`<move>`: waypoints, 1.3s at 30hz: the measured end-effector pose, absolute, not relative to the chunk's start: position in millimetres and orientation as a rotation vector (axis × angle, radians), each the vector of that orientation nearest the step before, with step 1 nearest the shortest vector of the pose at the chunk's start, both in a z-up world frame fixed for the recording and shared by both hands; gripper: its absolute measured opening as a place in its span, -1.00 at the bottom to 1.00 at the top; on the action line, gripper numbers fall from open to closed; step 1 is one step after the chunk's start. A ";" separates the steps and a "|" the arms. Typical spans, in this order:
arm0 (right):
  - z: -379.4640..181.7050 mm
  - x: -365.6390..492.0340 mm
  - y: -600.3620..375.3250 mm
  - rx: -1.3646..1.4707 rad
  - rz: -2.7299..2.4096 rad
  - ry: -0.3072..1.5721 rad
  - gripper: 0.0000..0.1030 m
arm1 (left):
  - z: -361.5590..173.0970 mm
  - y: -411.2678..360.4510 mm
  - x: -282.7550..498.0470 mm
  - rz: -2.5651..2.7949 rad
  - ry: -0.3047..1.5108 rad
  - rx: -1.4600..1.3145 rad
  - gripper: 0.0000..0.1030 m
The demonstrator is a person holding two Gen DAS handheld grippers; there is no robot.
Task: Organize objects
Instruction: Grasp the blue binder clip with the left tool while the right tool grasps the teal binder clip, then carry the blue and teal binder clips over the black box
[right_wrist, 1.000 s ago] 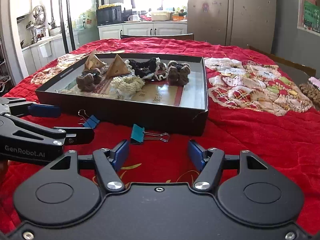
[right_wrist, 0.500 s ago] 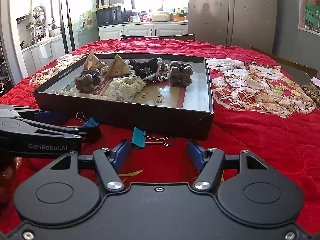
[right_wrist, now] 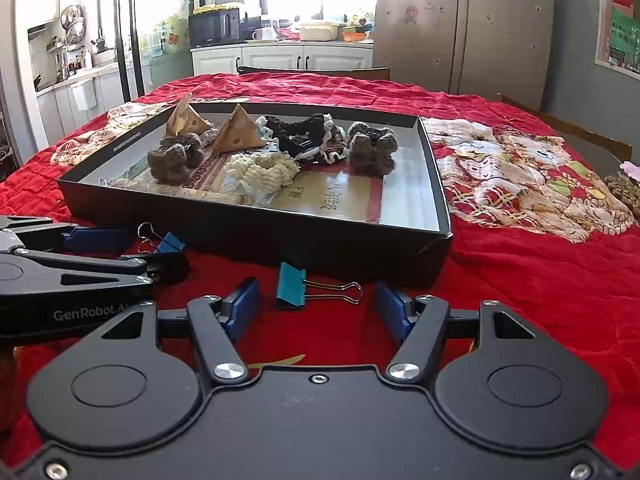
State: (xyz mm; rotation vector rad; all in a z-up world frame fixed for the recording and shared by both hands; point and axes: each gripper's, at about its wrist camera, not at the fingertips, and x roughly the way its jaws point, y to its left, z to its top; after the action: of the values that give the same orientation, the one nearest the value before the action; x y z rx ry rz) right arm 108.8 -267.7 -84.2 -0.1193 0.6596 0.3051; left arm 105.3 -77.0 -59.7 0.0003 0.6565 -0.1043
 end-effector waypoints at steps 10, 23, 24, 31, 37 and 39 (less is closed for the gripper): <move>-85.3 108.9 -266.8 -0.124 0.325 0.655 -0.09 | -59.3 -73.0 100.7 -0.127 0.651 -0.007 -0.05; -85.0 103.9 -270.0 -0.128 0.347 0.648 -0.11 | -57.9 -64.3 97.1 -0.153 0.658 -0.015 -0.32; -84.8 103.4 -270.4 -0.128 0.349 0.648 -0.11 | -57.8 -63.4 97.0 -0.155 0.660 -0.016 -0.32; -84.2 99.4 -271.6 -0.139 0.365 0.641 -0.11 | -56.4 -58.7 94.8 -0.179 0.669 -0.024 -0.32; -82.9 94.4 -272.9 -0.145 0.381 0.639 -0.11 | -55.0 -57.7 92.7 -0.192 0.675 -0.013 -0.33; -82.0 92.1 -273.4 -0.149 0.388 0.640 -0.11 | -54.4 -56.9 91.0 -0.196 0.675 -0.010 -0.33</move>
State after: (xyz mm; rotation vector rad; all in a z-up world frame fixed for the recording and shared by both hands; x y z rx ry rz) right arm 92.1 -273.4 -82.0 -0.1492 0.6404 0.3876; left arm 91.0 -56.9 -54.4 -0.0103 0.6751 -0.1960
